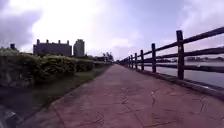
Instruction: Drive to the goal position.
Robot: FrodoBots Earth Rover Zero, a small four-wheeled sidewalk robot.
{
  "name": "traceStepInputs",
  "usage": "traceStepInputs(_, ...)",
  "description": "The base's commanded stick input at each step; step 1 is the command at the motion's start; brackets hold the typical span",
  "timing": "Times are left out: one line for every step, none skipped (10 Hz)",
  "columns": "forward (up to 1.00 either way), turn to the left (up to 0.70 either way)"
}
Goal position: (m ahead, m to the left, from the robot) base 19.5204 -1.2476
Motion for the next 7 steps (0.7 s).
traceStepInputs(1.0, 0.0)
traceStepInputs(1.0, 0.0)
traceStepInputs(1.0, 0.0)
traceStepInputs(1.0, 0.0)
traceStepInputs(1.0, 0.0)
traceStepInputs(1.0, 0.0)
traceStepInputs(1.0, 0.0)
